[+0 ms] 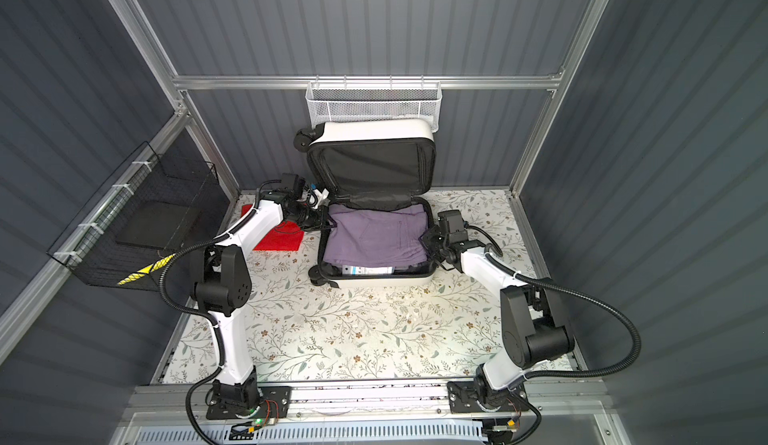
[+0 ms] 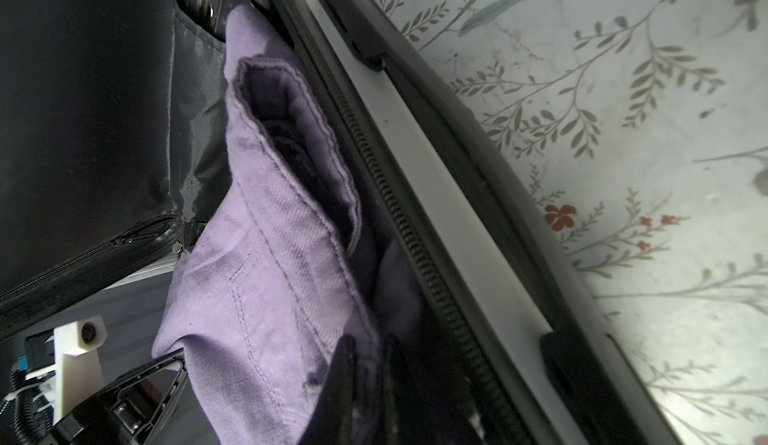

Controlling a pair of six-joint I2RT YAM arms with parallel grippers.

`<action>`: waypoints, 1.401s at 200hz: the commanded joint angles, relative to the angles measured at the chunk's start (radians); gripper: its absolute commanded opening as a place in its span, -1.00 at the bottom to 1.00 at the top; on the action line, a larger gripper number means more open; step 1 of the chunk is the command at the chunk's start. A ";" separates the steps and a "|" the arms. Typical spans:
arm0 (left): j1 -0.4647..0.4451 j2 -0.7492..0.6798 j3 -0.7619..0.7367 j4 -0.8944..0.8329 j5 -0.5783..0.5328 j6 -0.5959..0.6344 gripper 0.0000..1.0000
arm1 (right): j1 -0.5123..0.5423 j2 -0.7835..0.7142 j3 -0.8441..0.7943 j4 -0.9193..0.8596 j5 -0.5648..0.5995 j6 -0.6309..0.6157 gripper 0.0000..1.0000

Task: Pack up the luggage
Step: 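Open both grippers and press the trousers flat inside the suitcase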

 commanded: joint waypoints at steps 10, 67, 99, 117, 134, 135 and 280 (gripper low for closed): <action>0.015 -0.053 0.023 -0.017 -0.032 0.010 0.16 | 0.007 0.035 0.035 -0.057 -0.009 -0.030 -0.82; 0.015 -0.179 0.076 -0.030 -0.025 -0.015 1.00 | -0.032 -0.074 0.133 -0.215 0.022 -0.147 0.28; 0.004 -0.237 0.033 0.071 0.075 -0.115 0.99 | -0.050 -0.115 0.203 -0.274 0.014 -0.197 0.33; -0.033 -0.237 0.019 0.114 0.096 -0.149 0.99 | -0.048 -0.093 0.238 -0.278 -0.030 -0.204 0.34; -0.076 -0.217 0.014 0.134 0.095 -0.163 0.99 | -0.042 -0.064 0.238 -0.248 -0.074 -0.180 0.34; -0.078 -0.216 0.014 0.135 0.094 -0.164 0.99 | -0.041 -0.061 0.237 -0.246 -0.076 -0.178 0.34; -0.137 -0.129 -0.184 0.233 0.004 -0.176 0.99 | 0.033 0.102 0.223 -0.172 -0.144 -0.178 0.44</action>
